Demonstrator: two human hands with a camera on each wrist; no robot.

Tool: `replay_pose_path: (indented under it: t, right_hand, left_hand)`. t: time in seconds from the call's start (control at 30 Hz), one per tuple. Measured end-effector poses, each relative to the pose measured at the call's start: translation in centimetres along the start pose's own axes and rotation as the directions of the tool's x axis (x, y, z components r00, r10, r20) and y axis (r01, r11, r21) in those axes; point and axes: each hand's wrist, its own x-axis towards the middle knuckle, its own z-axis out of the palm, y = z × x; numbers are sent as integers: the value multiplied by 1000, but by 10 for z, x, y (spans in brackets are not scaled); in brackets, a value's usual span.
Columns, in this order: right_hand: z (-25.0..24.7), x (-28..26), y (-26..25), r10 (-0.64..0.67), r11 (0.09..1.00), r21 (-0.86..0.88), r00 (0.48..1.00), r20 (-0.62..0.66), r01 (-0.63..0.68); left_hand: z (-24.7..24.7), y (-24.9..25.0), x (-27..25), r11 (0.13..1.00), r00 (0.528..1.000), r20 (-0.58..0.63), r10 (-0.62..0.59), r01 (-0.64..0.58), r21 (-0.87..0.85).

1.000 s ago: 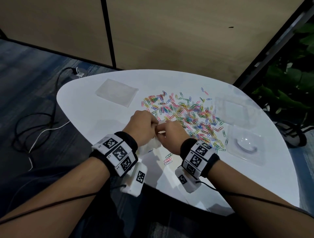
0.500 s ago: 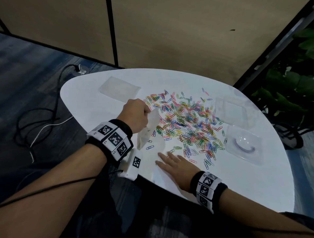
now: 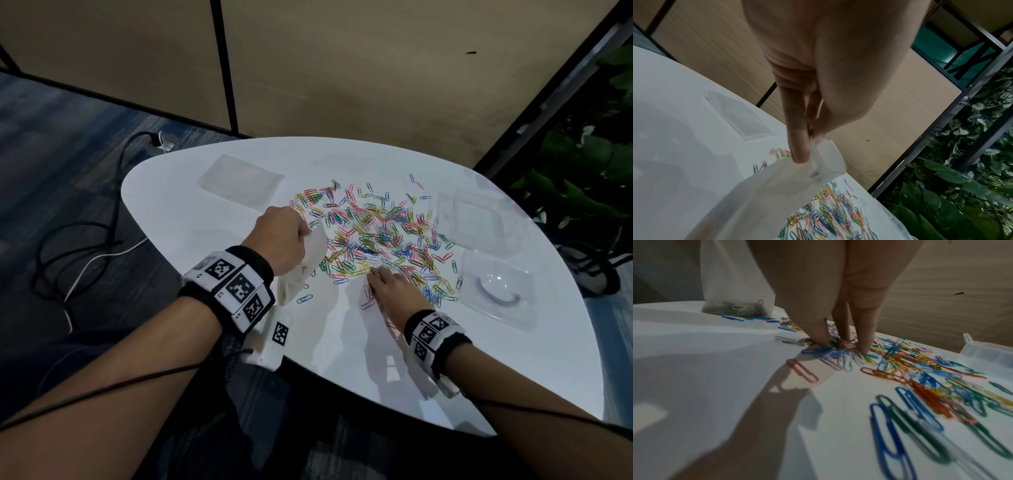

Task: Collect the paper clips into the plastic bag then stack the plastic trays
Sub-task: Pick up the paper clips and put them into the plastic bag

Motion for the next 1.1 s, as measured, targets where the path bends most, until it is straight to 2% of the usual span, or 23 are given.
replay_pose_path:
  t: [0.1,0.2,0.27,0.33,0.4,0.47,0.53,0.6,0.63,0.7,0.73,0.77,0.8,0.9,0.93,1.03,1.1]
  right_hand:
    - [-12,1,0,11,999,42,998,-67,-9]
    - [-20,2,11,150,970,208,983,-105,-126]
    - [-33,0,18,275,884,426,952,-137,-195]
    - [-53,-3,21,382,762,614,908,-172,-204]
    - [-72,-5,21,444,601,780,885,-142,-177]
    - [-90,-8,17,443,386,918,891,-98,-91]
    - [-108,-11,8,410,74,997,910,-62,35]
    - [-122,-14,-7,331,-200,974,943,-37,109]
    - [-128,-15,-15,287,-287,951,958,-25,111]
    - [-134,-15,-36,218,-383,920,976,0,85]
    - [-134,-15,-44,202,-395,916,979,17,66]
    - [-132,-13,-53,200,-368,929,979,27,50]
    - [-128,-11,-59,218,-283,958,976,18,46]
    - [-120,-4,-65,287,150,987,952,-103,62]
    - [-120,-3,-65,291,220,974,949,-122,58]
    - [-122,-2,-66,280,305,950,948,-154,65]
    - [-121,0,-68,258,392,917,947,-189,76]
  left_hand:
    - [0,3,1,1000,1000,-2,8,-8,0]
    - [3,6,1,1000,1000,12,20,-20,5]
    - [6,6,1,1000,1000,17,16,-16,14]
    - [6,6,1,1000,1000,22,13,-13,13]
    - [6,7,2,1000,1000,26,14,-14,9]
    - [8,8,2,1000,999,32,16,-17,9]
    - [11,9,2,1000,999,45,19,-20,11]
    - [14,11,3,1000,998,54,29,-29,9]
    - [16,13,3,999,998,57,36,-36,6]
    - [17,16,4,999,998,56,41,-41,-4]
    - [19,19,4,999,997,56,45,-44,-5]
    - [19,21,4,999,997,54,46,-46,-3]
    - [20,22,4,999,997,52,48,-48,1]
    - [20,22,5,999,998,48,51,-51,-8]
    - [19,21,5,999,998,45,53,-52,-16]
    - [18,19,5,997,997,34,66,-65,-34]
    - [17,19,5,996,996,26,81,-80,-50]
